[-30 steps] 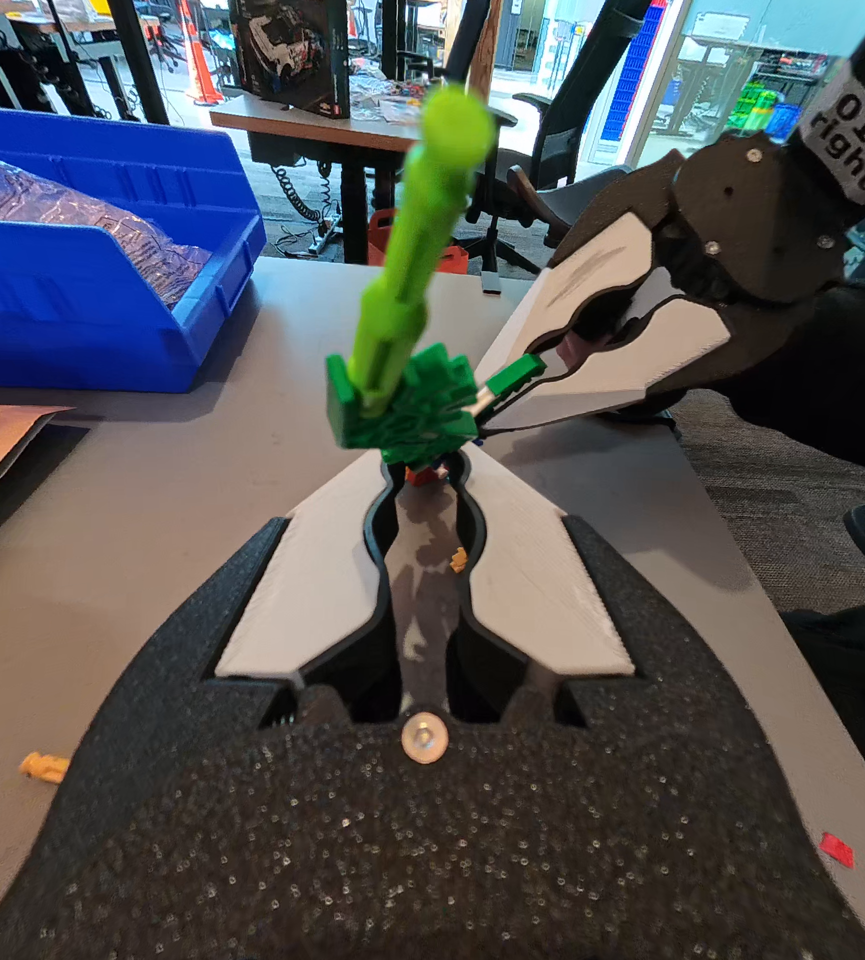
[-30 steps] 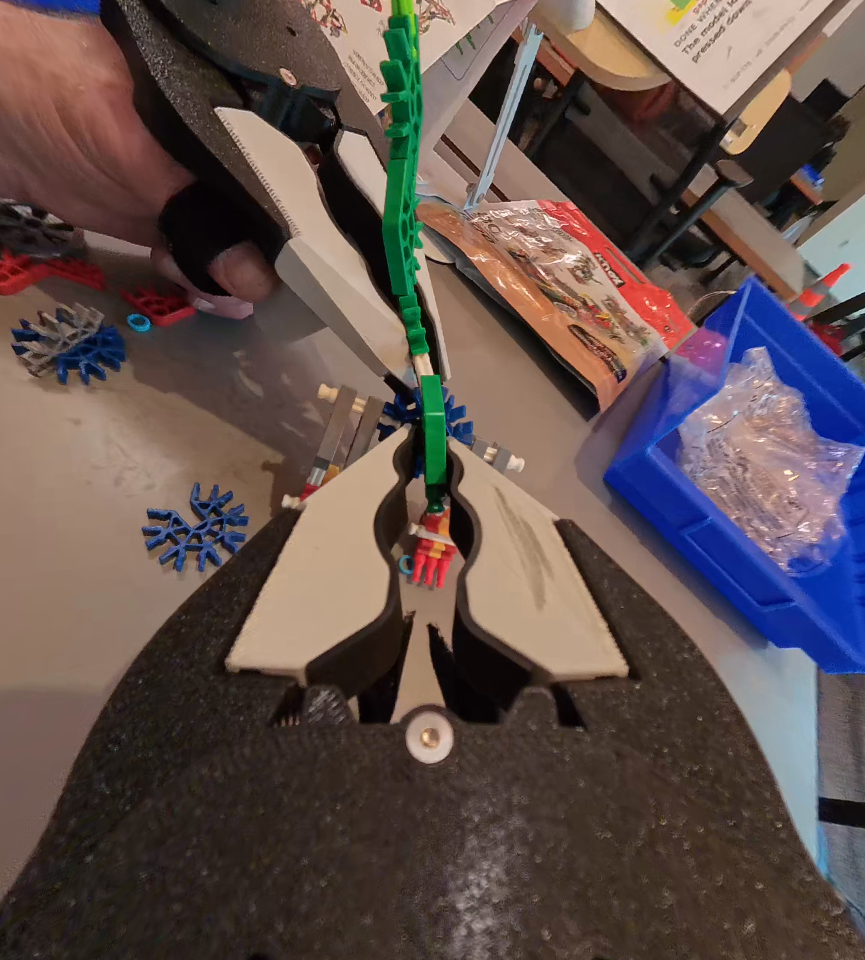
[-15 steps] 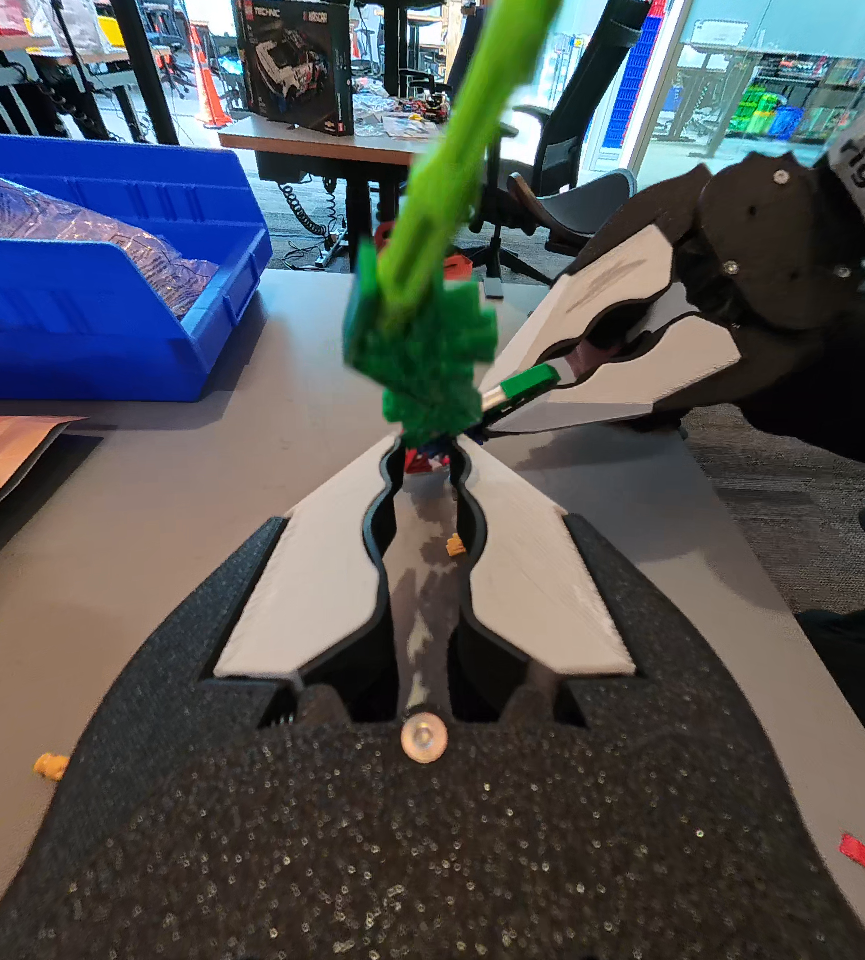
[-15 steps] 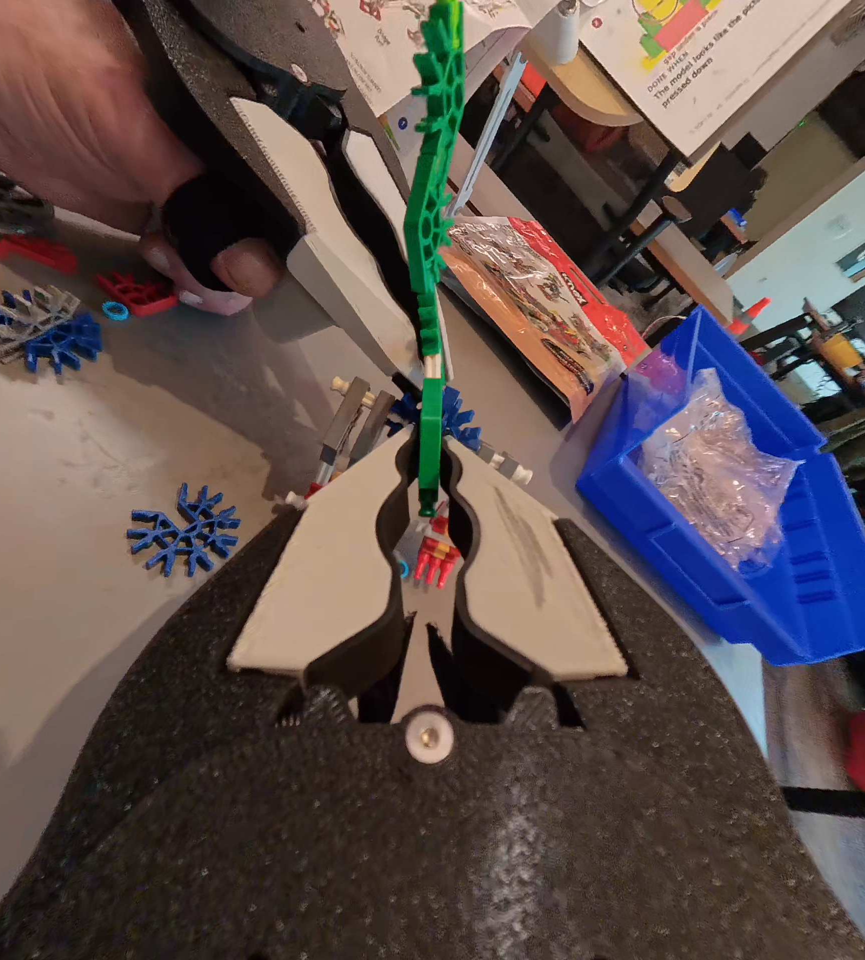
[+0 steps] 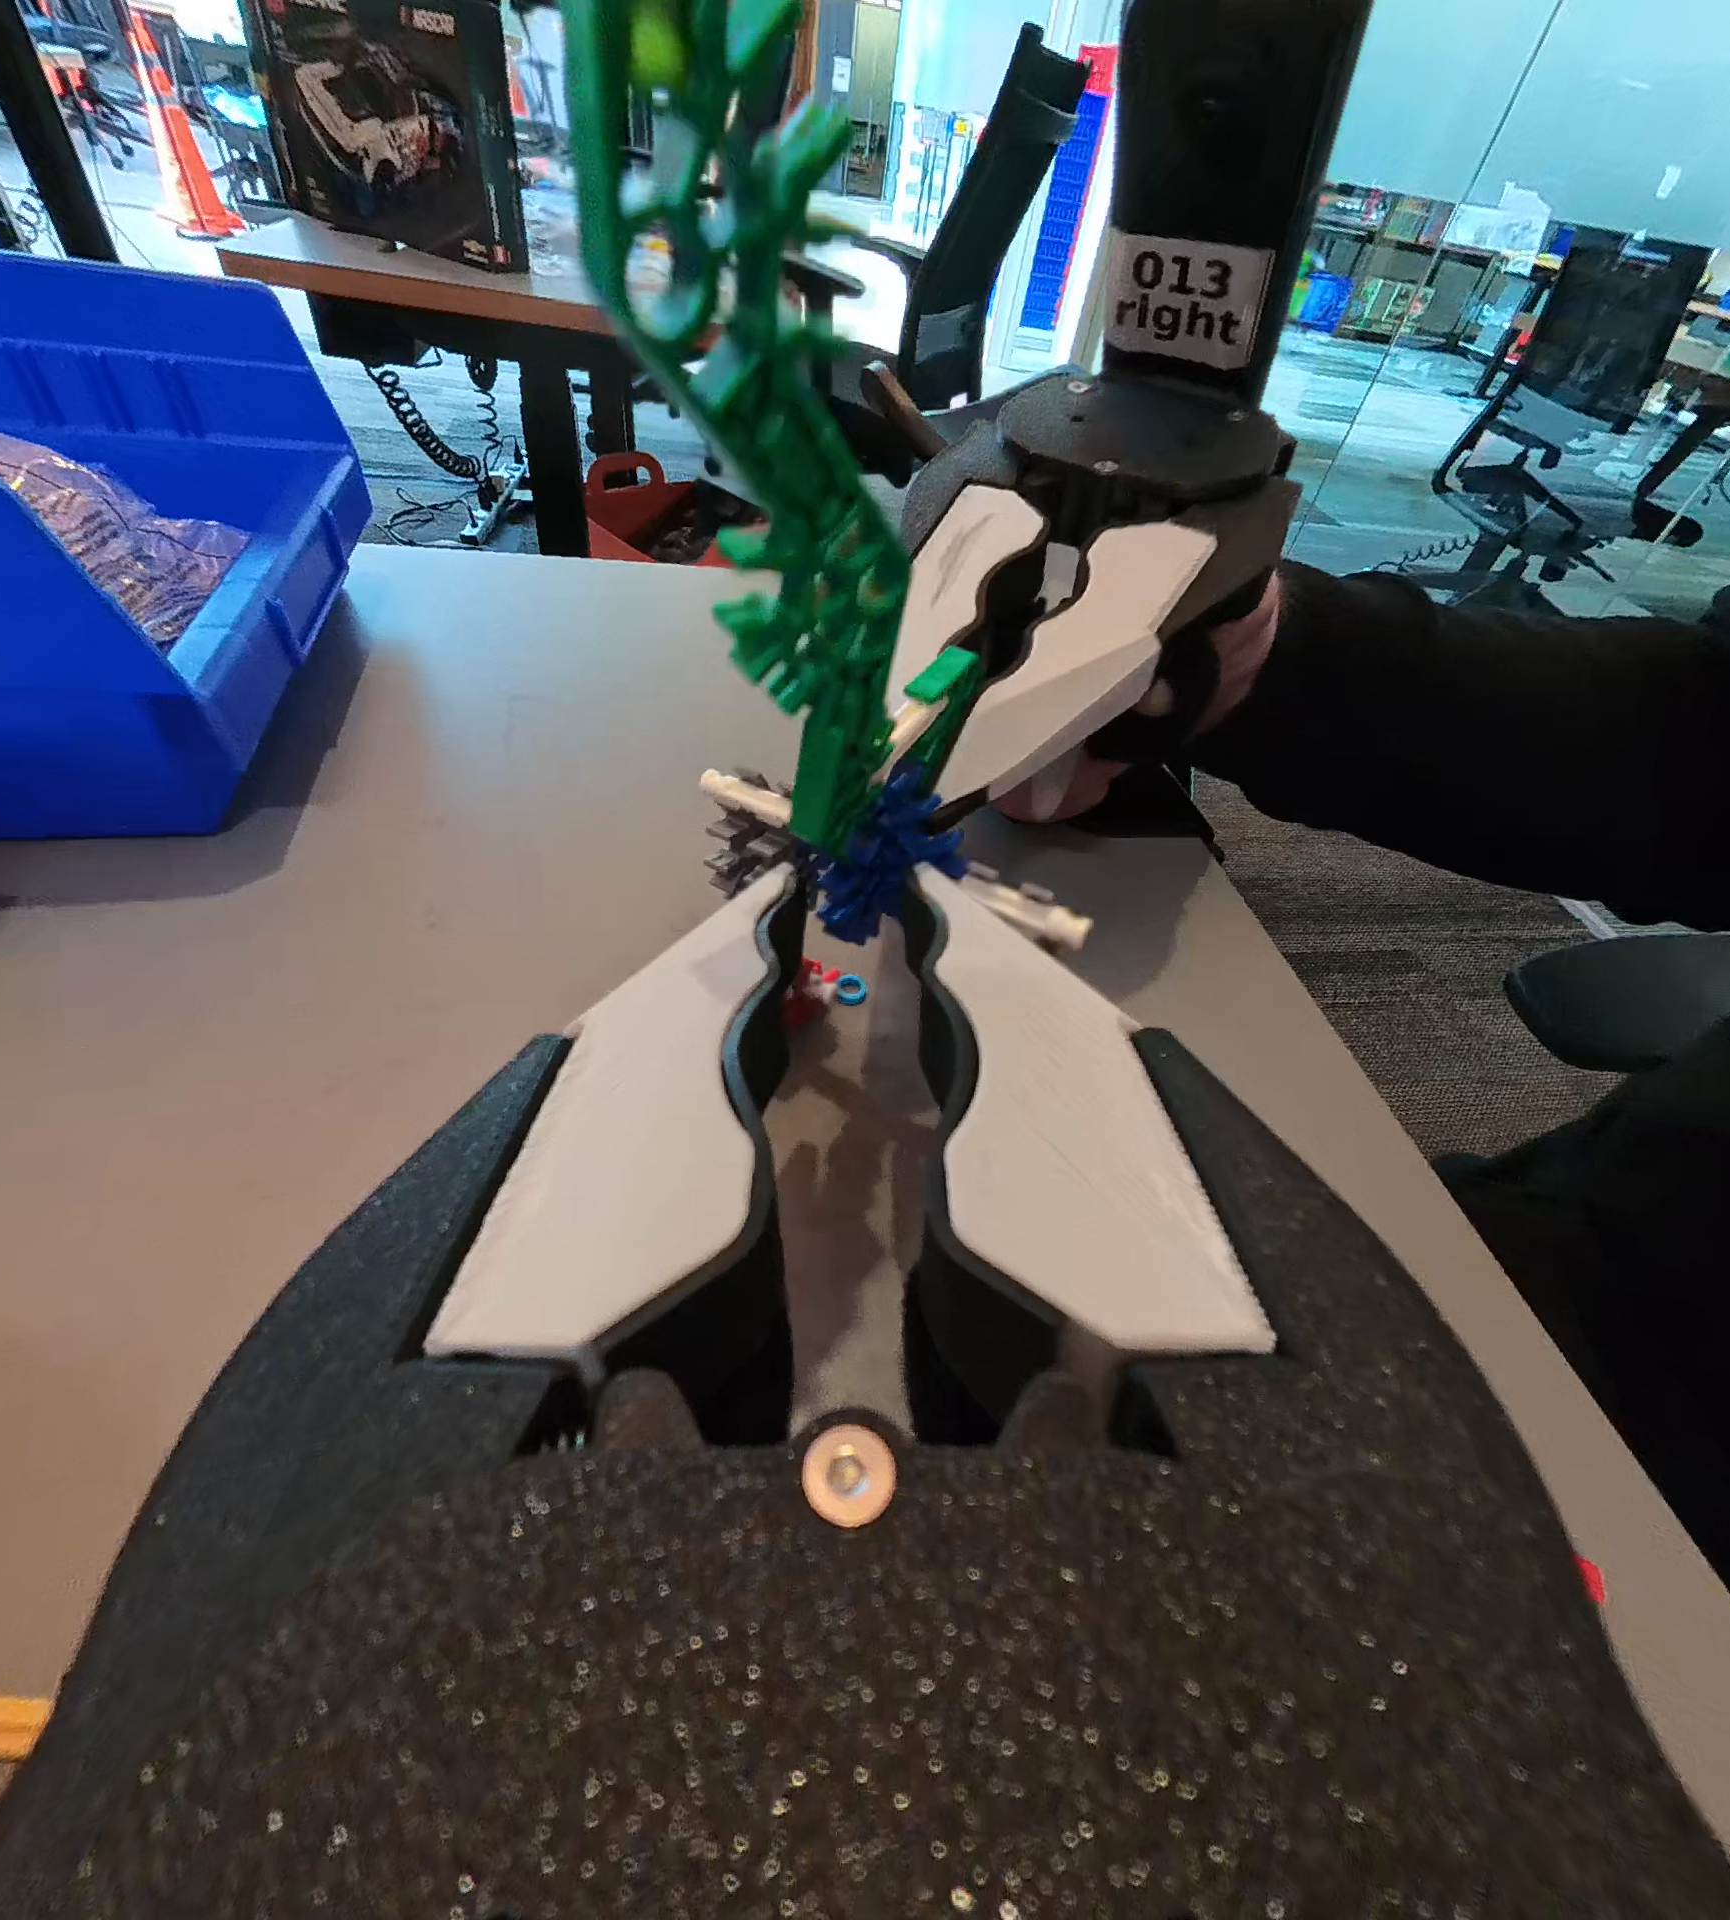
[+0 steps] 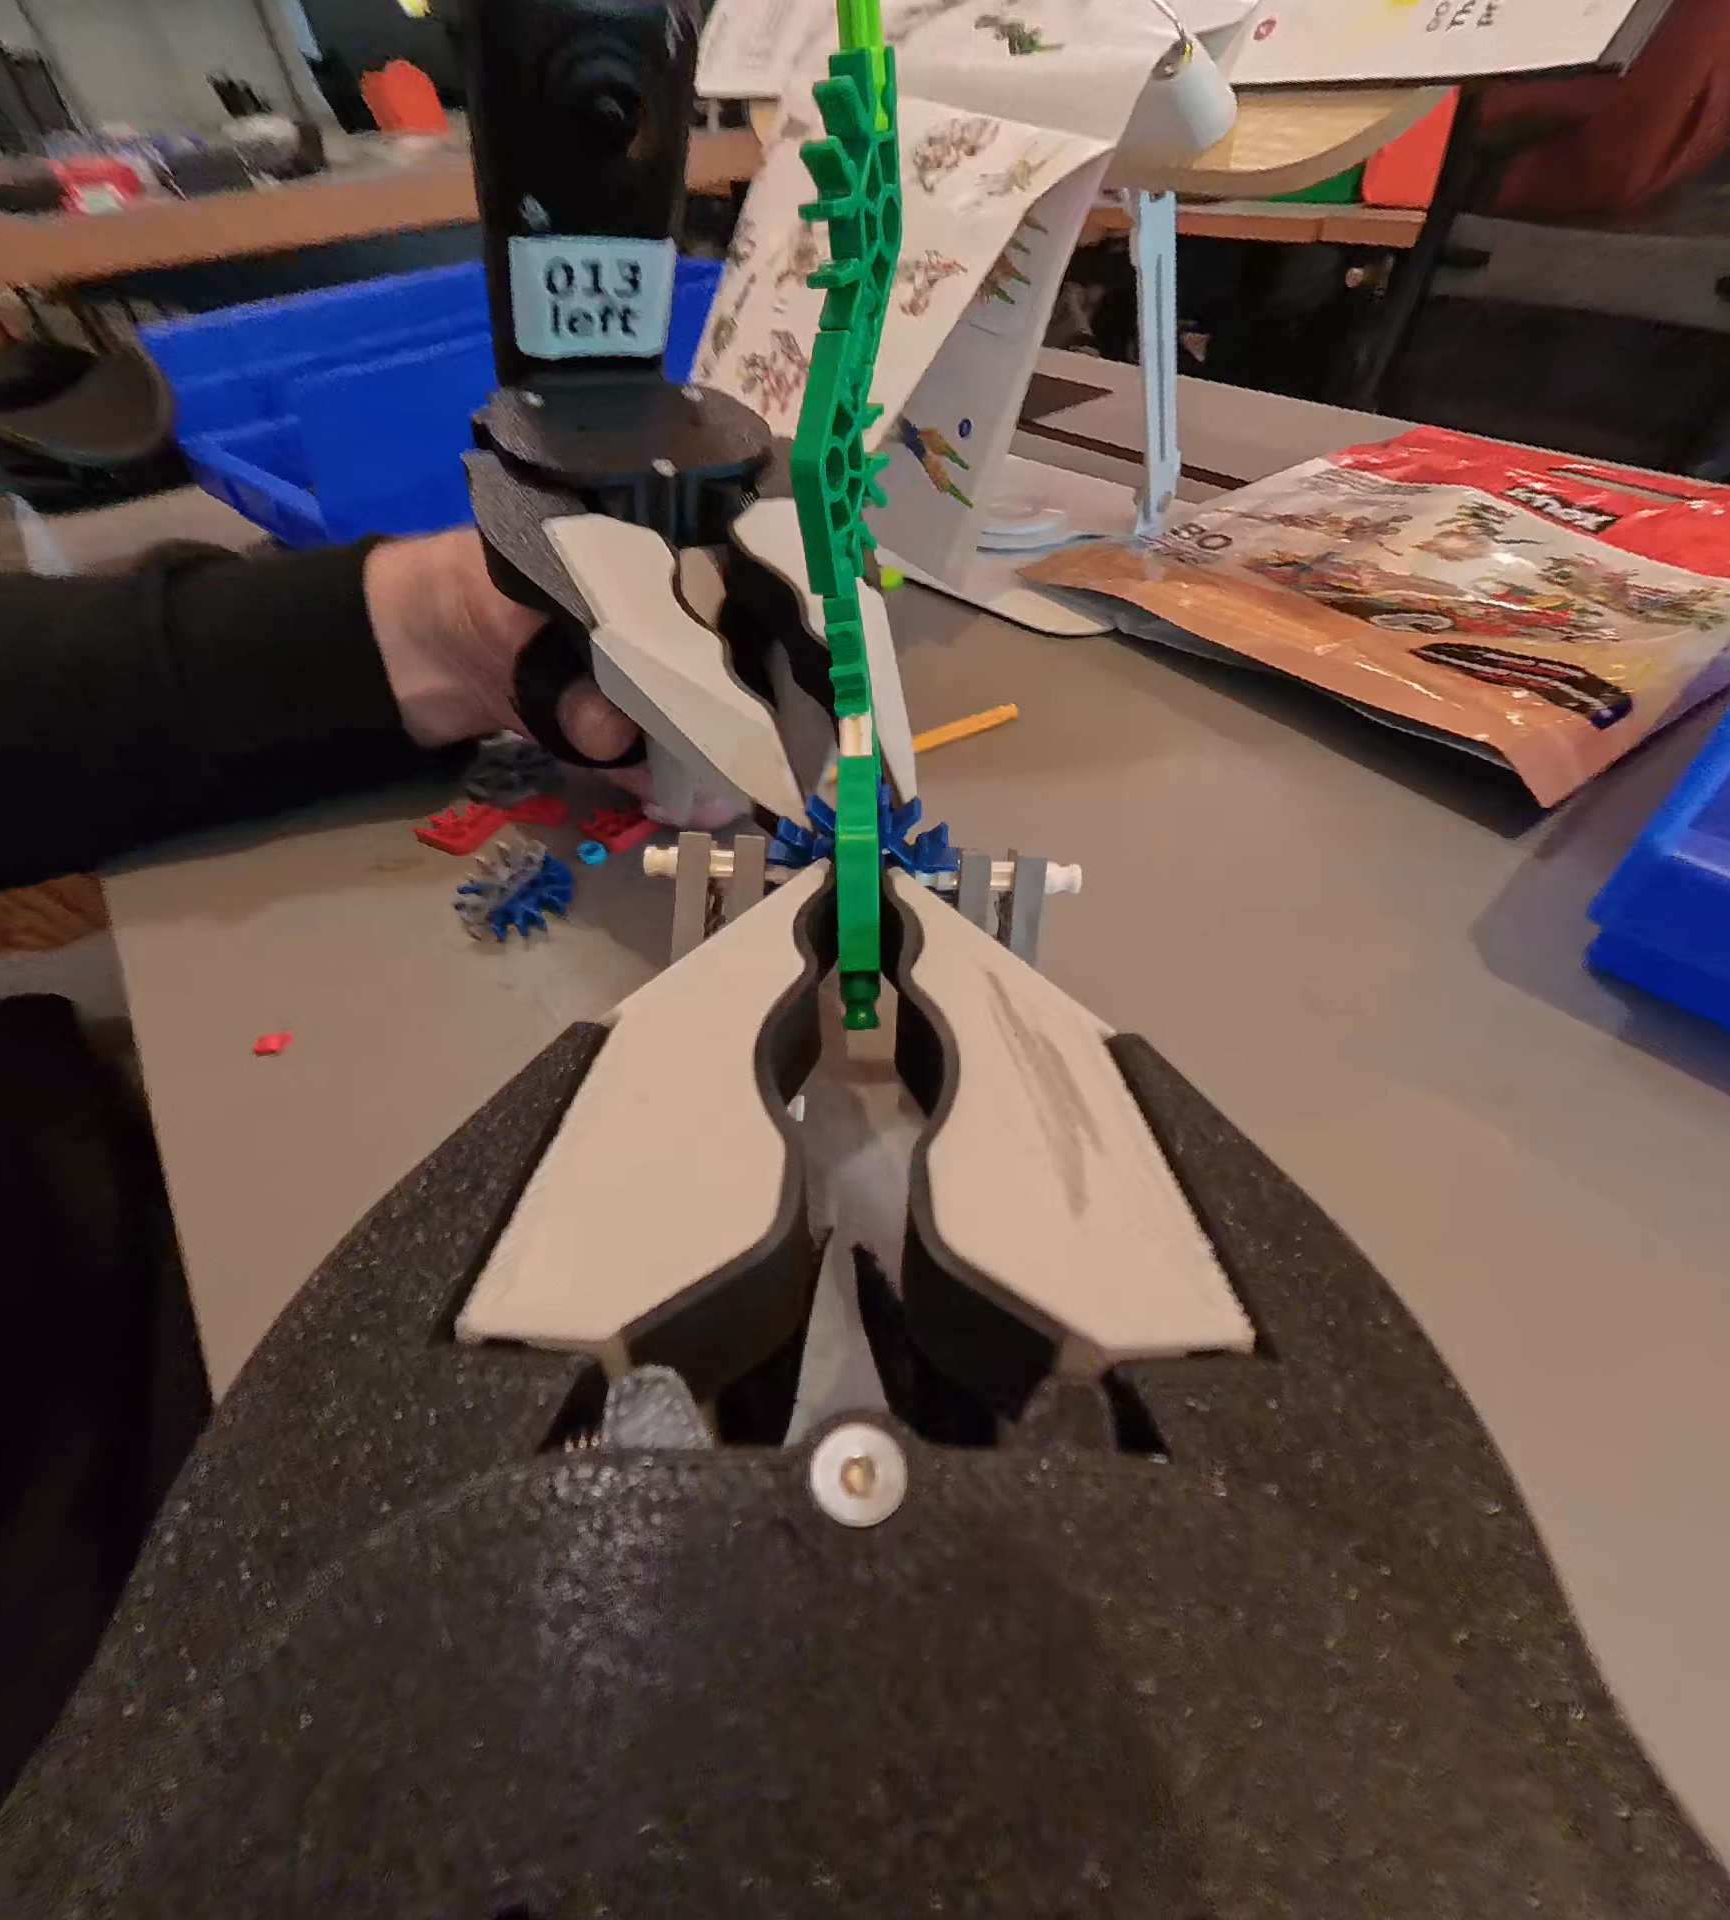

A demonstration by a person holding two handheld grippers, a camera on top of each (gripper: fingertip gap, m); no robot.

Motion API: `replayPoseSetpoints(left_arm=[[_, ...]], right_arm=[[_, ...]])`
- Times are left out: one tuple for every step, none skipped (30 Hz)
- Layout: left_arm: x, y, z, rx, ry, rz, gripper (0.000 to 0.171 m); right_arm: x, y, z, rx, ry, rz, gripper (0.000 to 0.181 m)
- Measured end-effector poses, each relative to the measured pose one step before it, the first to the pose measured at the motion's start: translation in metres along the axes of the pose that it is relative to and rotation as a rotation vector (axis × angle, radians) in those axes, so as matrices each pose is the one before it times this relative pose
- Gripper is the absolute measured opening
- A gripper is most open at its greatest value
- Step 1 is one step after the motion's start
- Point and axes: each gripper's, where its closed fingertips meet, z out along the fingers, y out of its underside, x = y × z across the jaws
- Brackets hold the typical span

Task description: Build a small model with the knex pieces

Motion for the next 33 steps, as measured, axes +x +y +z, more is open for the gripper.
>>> replayPoseSetpoints(left_arm=[[-0.00066,-0.00007,0.00061,-0.00008,-0.0031,-0.0004,0.016],[0.00034,-0.00146,-0.00010,0.00934,0.0032,0.0001,0.013],[0.00033,-0.00129,-0.00048,0.00883,0.0045,-0.0048,0.012],[0.00179,-0.00197,-0.00064,0.01321,0.0119,-0.0052,0.010],[0.00094,-0.00202,-0.00083,0.01430,0.0073,-0.0053,0.010],[-0.00001,-0.00185,-0.00087,0.01214,0.0027,-0.0078,0.009],[-0.00059,-0.00042,-0.00054,0.00288,0.0011,-0.0099,0.008],[-0.00081,0.00002,-0.00040,-0.00010,-0.0043,-0.0015,0.007],[-0.00151,0.00025,-0.00004,-0.00192,-0.0097,0.0023,0.007],[-0.00169,0.00005,0.00026,-0.00285,-0.0109,-0.0022,0.006],[-0.00008,0.00053,0.00025,-0.00696,-0.0011,-0.0009,0.006],[0.00001,0.00001,0.00010,-0.00294,-0.0020,0.0014,0.006],[-0.00036,-0.00032,-0.00021,-0.00077,-0.0026,-0.0033,0.006],[-0.00034,0.00009,-0.00057,-0.00242,0.0005,-0.0039,0.005],[-0.00055,0.00059,-0.00064,-0.00299,0.0005,-0.0006,0.005],[-0.00047,-0.00011,-0.00062,0.00181,-0.0002,-0.0019,0.005],[-0.00006,0.00004,-0.00022,0.00118,0.0034,-0.0048,0.005],[0.00029,0.00057,0.00001,-0.00145,0.0054,-0.0032,0.005],[0.00030,0.00071,0.00015,-0.00215,0.0034,-0.0014,0.005],[-0.00003,0.00020,-0.00004,0.00103,0.0021,-0.0023,0.005],[0.00024,0.00002,-0.00002,0.00148,0.0039,-0.0037,0.005],[0.00016,0.00051,-0.00010,-0.00234,0.0037,-0.0028,0.005],[0.00043,0.00025,-0.00004,-0.00192,0.0029,-0.0002,0.005],[0.00001,0.00031,0.00007,-0.00211,0.0005,-0.0020,0.005],[-0.00025,-0.00013,-0.00001,0.00087,0.0008,-0.0036,0.005],[-0.00059,-0.00024,-0.00021,0.00102,-0.0014,-0.0044,0.005],[-0.00058,0.00039,-0.00002,-0.00234,-0.0021,-0.0033,0.005],[-0.00083,0.00065,0.00040,-0.00470,-0.0045,-0.0013,0.005],[-0.00099,0.00023,0.00026,-0.00230,-0.0050,-0.0028,0.005],[-0.00096,-0.00006,-0.00004,0.00031,-0.0045,-0.0041,0.005],[-0.00120,0.00020,-0.00005,-0.00188,-0.0038,-0.0064,0.005],[-0.00123,0.00092,0.00039,-0.00678,-0.0056,-0.0033,0.005],[-0.00073,0.00055,0.00048,-0.00455,-0.0047,0.0003,0.005]], right_arm=[[-0.00247,-0.00233,0.00017,0.0164,-0.0285,0.0234,0.005],[-0.00087,-0.00133,0.00039,0.0115,-0.0173,0.0216,0.005],[0.00056,-0.00093,0.00018,0.0095,-0.0107,0.0196,0.005],[-0.00054,-0.00139,-0.00003,0.0131,-0.0183,0.0244,0.005],[-0.00057,-0.00243,-0.00029,0.0193,-0.0199,0.0279,0.005],[-0.00008,-0.00180,0.00017,0.0144,-0.0127,0.0262,0.005],[0.00052,-0.00060,0.00047,0.0048,-0.0026,0.0135,0.005],[0.00167,-0.00043,0.00049,-0.0009,0.0074,0.0062,0.006],[0.00308,-0.00077,0.00030,-0.0007,0.0169,0.0063,0.007],[0.00376,-0.00066,-0.00005,-0.0008,0.0230,-0.0003,0.009],[0.00153,-0.00060,-0.00025,0.0010,0.0117,-0.0115,0.010],[0.00109,-0.00100,-0.00042,0.0035,0.0114,-0.0136,0.011],[0.00089,-0.00103,-0.00042,0.0030,0.0141,-0.0138,0.012],[0.00051,-0.00079,-0.00066,-0.0007,0.0099,-0.0145,0.014],[-0.00021,-0.00065,-0.00109,-0.0018,-0.0001,-0.0104,0.015],[-0.00006,-0.00085,-0.00125,0.0010,-0.0058,-0.0016,0.016],[0.00000,-0.00194,-0.00138,0.0089,-0.0103,0.0053,0.017],[-0.00018,-0.00167,-0.00134,0.0088,-0.0143,0.0082,0.016],[-0.00023,-0.00102,-0.00098,0.0045,-0.0143,0.0094,0.016],[-0.00079,-0.00168,-0.00096,0.0096,-0.0162,0.0104,0.016],[-0.00101,-0.00038,-0.00021,0.0028,-0.0161,0.0112,0.015],[0.00010,0.00018,0.00022,-0.0003,-0.0033,0.0007,0.011],[0.00145,0.00029,0.00039,-0.0010,0.0100,-0.0072,0.008],[0.00054,-0.00004,0.00032,-0.0005,0.0038,-0.0024,0.007],[0.00030,-0.00033,0.00035,-0.0004,0.0037,-0.0019,0.007],[0.00021,-0.00037,0.00033,-0.0022,0.0123,-0.0213,0.007],[0.00049,0.00021,0.00033,-0.0096,0.0236,-0.0414,0.007],[0.00082,0.00056,0.00051,-0.0155,0.0298,-0.0462,0.007],[-0.00042,-0.00069,0.00051,-0.0064,0.0179,-0.0311,0.006],[-0.00019,-0.00038,0.00058,-0.0067,0.0147,-0.0233,0.006],[0.00097,0.00046,0.00058,-0.0113,0.0263,-0.0379,0.006],[0.00058,0.00057,0.00077,-0.0100,0.0224,-0.0331,0.006],[0.00037,0.00018,0.00050,0.0002,0.0112,-0.0107,0.006]])
